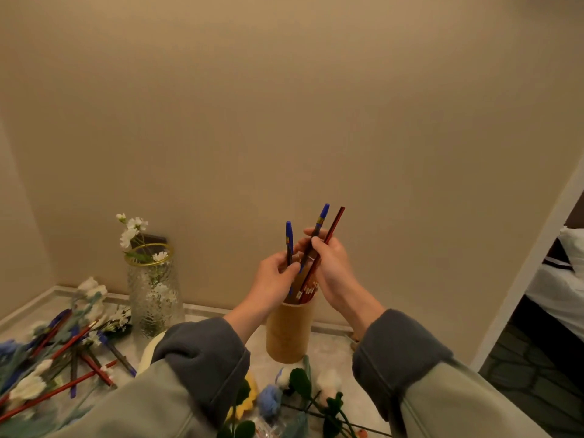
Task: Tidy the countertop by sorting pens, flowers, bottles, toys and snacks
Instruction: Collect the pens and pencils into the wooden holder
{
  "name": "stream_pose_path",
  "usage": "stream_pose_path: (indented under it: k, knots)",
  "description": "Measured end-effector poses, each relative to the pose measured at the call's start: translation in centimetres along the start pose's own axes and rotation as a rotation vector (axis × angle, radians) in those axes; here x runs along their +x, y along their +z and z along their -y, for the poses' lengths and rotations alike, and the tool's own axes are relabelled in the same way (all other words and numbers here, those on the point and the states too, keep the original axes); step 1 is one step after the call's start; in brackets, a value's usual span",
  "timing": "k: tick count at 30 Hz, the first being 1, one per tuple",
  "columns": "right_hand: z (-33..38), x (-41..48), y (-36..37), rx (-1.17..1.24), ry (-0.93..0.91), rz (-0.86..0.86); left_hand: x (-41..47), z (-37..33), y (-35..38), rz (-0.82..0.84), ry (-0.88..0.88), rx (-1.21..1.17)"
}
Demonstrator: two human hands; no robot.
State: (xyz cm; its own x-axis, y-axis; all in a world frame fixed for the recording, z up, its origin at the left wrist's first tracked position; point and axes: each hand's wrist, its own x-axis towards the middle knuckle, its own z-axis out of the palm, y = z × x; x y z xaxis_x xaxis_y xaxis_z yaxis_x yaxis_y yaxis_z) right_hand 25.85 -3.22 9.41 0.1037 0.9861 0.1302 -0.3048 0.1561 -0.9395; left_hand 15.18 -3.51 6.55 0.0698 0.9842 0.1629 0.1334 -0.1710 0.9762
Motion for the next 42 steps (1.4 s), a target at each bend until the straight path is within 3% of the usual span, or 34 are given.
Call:
stream_pose_path:
  k: [5, 12, 16, 21, 29, 36, 42]
  knots:
    - [-1.4, 1.2, 0.2, -0.123, 0.063, -0.031, 1.4, 1.0, 0.3, 0.018, -0.003, 0.006]
    - [-1.4, 3.0, -0.1, -0.105, 0.077, 0.042, 3.6, 1.7, 0.9, -0.019, 0.032, 0.072]
    - [-1.5, 3.3, -0.5, -0.223, -0.091, -0.065, 4.1, 3.5, 1.3, 0.015, -0.060, 0.099]
    - [-0.7, 3.2, -1.6, -0.202, -0.256, -0.137, 4.0, 4.9, 1.4, 0.088, -0.146, 0.161]
    - [-2.6, 3.7, -2.6, -0.380, 0.045, -0.115, 3.5, 5.0, 1.2, 0.037, -0.107, 0.147]
    - [-1.3, 2.0, -2.3, -0.190, 0.166, 0.015, 2.8, 3.9, 0.6, 0.001, -0.001, 0.044]
    - [-1.6, 1.3, -2.7, -0.419, 0.029, 0.046, 2.3, 3.1, 0.8, -0.078, 0.106, 0.044]
